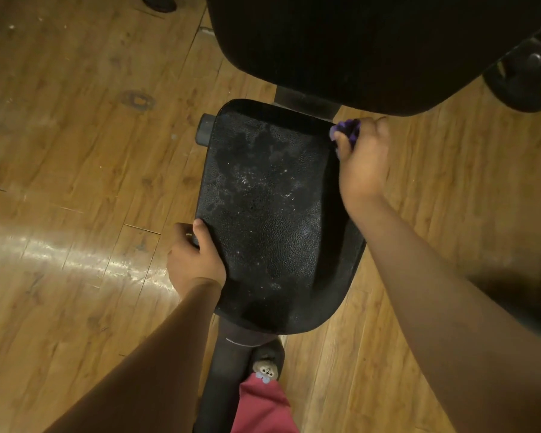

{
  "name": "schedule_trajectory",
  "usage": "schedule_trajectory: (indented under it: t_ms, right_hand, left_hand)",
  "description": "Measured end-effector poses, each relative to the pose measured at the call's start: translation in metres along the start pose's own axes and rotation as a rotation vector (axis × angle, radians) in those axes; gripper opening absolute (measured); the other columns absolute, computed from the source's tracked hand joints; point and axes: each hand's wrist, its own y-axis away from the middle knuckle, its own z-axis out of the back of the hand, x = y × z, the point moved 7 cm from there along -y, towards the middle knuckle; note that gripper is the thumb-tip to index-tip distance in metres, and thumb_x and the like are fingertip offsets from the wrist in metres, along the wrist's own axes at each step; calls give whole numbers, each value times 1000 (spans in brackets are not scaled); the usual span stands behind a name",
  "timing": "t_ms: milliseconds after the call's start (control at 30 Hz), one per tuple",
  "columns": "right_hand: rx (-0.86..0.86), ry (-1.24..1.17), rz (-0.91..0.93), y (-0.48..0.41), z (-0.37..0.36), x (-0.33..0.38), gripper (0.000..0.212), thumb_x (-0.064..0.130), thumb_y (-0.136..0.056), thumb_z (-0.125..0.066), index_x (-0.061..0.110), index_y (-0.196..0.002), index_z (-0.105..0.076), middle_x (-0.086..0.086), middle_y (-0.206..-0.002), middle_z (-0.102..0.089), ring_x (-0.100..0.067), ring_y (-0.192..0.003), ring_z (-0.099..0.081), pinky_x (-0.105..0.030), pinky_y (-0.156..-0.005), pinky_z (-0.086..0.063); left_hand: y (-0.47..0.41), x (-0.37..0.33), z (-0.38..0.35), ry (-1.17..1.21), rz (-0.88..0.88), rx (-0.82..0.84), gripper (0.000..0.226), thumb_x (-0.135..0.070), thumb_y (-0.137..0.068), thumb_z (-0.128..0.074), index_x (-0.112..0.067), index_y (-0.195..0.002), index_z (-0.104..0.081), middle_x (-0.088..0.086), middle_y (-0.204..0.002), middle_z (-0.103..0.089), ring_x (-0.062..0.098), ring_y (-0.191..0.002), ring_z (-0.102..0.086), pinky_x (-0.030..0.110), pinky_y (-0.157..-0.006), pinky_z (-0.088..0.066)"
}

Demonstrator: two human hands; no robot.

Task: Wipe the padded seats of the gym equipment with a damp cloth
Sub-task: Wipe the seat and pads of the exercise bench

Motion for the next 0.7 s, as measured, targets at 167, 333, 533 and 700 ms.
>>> schedule_trajectory:
  t_ms: [167, 333, 533, 700]
  right_hand:
    - [170, -80, 385, 94, -31, 75, 33, 32, -88, -56, 6, -107, -65, -10, -103, -55, -23, -96, -56, -31, -79, -52]
    - [225, -57, 533, 89, -26, 74, 47, 41, -86, -46, 3, -108, -65, -12, -99, -57, -24, -95, -58, -31, -72, -52]
    - [18, 2, 138, 7, -9, 26, 33, 30, -94, -57, 5, -116, -59, -10, -119, -53, -21, -109, -53, -24, -88, -44]
    - [133, -121, 245, 61, -27, 66, 31, 29, -91, -60, 9, -116, -61, -6, -114, -53, -16, -107, -53, -26, -88, -48]
  left_hand:
    - [0, 1, 0, -4, -4, -4, 41, -52, -88, -27, -16, -87, -46, -4, -65, -49, 28, -73, -51, 34, -60, -30]
    - [0, 1, 0, -14, -3, 2, 42, -52, -88, -26, -15, -87, -45, -4, -65, -47, 26, -71, -50, 33, -56, -26]
    - [0, 2, 0, 1, 2, -1, 40, -54, -88, -27, -17, -83, -43, -3, -63, -47, 24, -66, -48, 31, -51, -23]
    - [2, 1, 1, 20, 25, 7, 42, -54, -87, -27, -17, -85, -45, -1, -65, -51, 19, -62, -48, 29, -49, -24]
